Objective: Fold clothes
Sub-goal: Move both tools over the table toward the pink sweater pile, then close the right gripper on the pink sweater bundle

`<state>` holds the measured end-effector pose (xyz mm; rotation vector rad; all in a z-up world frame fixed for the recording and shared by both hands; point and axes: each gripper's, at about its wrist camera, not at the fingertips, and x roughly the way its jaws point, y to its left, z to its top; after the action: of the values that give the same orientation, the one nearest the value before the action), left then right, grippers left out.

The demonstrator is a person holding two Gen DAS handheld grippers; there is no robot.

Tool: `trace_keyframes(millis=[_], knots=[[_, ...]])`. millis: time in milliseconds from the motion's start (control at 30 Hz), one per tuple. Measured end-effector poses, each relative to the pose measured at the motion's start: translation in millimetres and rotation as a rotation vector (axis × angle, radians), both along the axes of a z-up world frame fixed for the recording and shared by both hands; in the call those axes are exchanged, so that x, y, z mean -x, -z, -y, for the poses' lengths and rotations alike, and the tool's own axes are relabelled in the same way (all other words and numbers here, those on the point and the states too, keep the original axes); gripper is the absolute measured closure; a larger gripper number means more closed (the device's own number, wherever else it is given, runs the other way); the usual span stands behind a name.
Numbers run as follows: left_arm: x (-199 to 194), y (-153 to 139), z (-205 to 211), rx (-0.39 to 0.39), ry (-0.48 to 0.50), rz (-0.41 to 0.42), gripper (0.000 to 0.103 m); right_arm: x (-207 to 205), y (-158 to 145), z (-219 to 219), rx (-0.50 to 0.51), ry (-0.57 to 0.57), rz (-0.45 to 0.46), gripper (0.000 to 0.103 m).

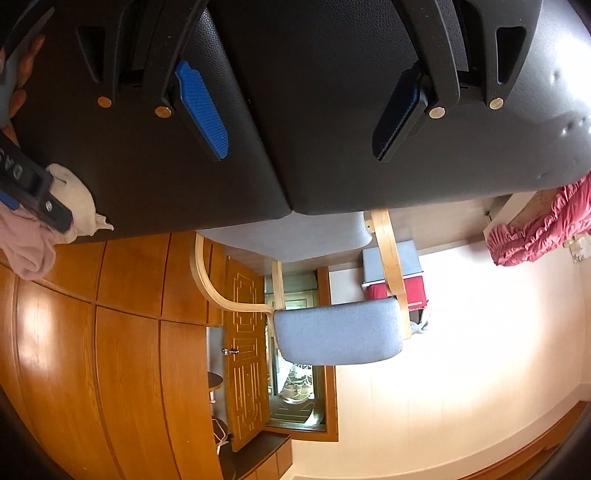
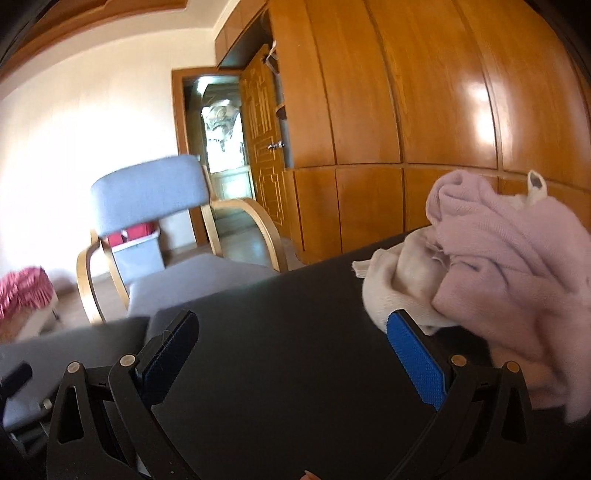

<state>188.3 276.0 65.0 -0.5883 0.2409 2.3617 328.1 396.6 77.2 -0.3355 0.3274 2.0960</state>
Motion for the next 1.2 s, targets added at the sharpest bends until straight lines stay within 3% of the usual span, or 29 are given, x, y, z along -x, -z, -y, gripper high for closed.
trace_keyframes(millis=[100,267,567,733,900,1033,1200], knots=[[5,5,-3,0.001,-0.002,0.030,0.021,-9,-2,-8,0.016,0.002,0.054,0.000],[8,7,-9,0.054,-0.015,0.048,0.021,-38,-2,-25,0.058,0.033,0.032,0.000],[-12,3,-7,0.065,0.080,-0.012,0.021,-60,-1,-35,0.114,0.049,0.052,0.000],[-33,0,-4,0.031,0.201,-0.052,0.021,-85,-14,-39,0.036,0.092,0.088,0.000],[-39,1,-5,0.044,0.212,-0.073,0.021,-123,-35,-58,-0.036,0.135,0.108,0.000],[-32,0,-5,0.043,0.199,-0.045,0.021,-156,-51,-92,-0.020,0.212,0.123,0.000],[-27,2,-3,0.032,0.181,-0.016,0.021,-166,-54,-126,-0.004,0.206,0.212,0.001]])
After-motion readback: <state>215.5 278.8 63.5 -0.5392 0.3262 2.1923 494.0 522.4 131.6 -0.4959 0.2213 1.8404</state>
